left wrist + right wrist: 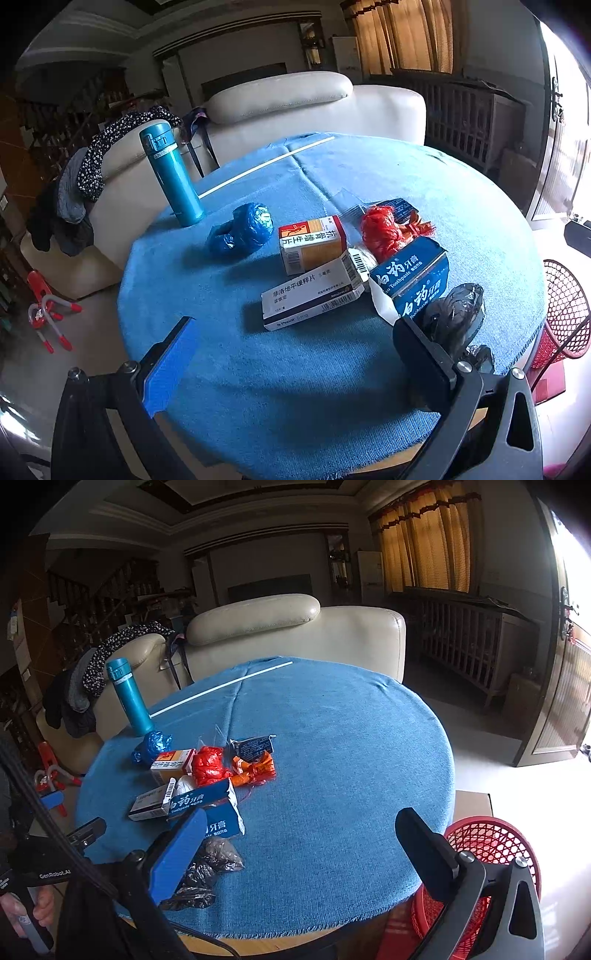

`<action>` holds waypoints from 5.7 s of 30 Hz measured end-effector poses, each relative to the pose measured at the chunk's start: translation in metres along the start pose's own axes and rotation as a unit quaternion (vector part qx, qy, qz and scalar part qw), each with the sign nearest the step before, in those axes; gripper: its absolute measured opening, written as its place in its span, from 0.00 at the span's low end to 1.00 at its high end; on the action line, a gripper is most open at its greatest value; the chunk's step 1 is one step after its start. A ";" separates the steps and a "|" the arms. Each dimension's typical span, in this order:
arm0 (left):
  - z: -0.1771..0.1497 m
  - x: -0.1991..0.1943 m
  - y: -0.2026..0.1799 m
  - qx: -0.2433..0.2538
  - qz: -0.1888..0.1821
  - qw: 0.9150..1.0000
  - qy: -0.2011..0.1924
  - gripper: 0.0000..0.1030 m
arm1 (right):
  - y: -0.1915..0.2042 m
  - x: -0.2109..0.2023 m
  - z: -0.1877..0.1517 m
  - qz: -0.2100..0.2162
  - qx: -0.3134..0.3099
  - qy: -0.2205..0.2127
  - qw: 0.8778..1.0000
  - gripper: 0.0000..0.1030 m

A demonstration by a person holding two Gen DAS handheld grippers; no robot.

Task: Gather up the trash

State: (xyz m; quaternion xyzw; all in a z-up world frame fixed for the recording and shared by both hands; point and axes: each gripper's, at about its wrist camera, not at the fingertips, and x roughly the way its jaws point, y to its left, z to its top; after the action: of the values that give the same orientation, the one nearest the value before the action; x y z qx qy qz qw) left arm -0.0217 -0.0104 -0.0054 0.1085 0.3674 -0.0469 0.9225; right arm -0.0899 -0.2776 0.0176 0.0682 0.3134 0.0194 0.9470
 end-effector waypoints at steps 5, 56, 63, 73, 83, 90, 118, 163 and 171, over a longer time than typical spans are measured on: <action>-0.001 0.001 -0.001 0.002 -0.003 1.000 0.002 1.00 | -0.003 0.002 -0.001 0.001 0.005 0.003 1.000 1.00; -0.029 0.047 -0.029 -0.003 -0.276 0.956 0.096 0.32 | 0.008 0.119 0.019 0.147 0.101 0.143 0.973 1.00; -0.045 0.038 0.023 -0.042 -0.247 0.963 0.094 0.32 | 0.072 0.151 0.037 0.159 0.047 0.140 0.976 1.00; -0.053 0.042 0.058 -0.089 -0.226 0.964 0.106 0.32 | 0.096 0.212 0.041 0.222 -0.038 0.199 0.954 0.65; -0.046 0.049 0.058 -0.090 -0.220 0.965 0.108 0.33 | 0.079 0.150 0.002 0.256 -0.084 0.239 0.933 0.73; -0.041 0.038 0.053 -0.080 -0.220 0.967 0.099 0.33 | 0.073 0.142 -0.008 0.235 -0.082 0.227 0.941 0.75; 0.035 0.009 -0.129 0.128 -0.314 0.938 0.071 0.33 | -0.127 0.019 -0.049 0.119 0.145 0.067 0.980 0.40; 0.042 0.002 -0.187 0.161 -0.305 0.935 0.081 0.62 | -0.392 0.101 -0.112 -0.144 0.463 0.154 0.861 0.68; 0.060 0.007 -0.183 0.139 -0.311 0.937 0.072 0.62 | -0.381 0.092 -0.122 -0.117 0.467 0.187 0.856 0.68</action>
State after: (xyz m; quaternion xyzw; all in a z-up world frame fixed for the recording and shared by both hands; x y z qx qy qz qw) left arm -0.0067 -0.2023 0.0019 0.1188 0.4385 -0.3739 0.8086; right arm -0.0912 -0.6328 -0.1875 0.4600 0.4624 -0.2281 0.7229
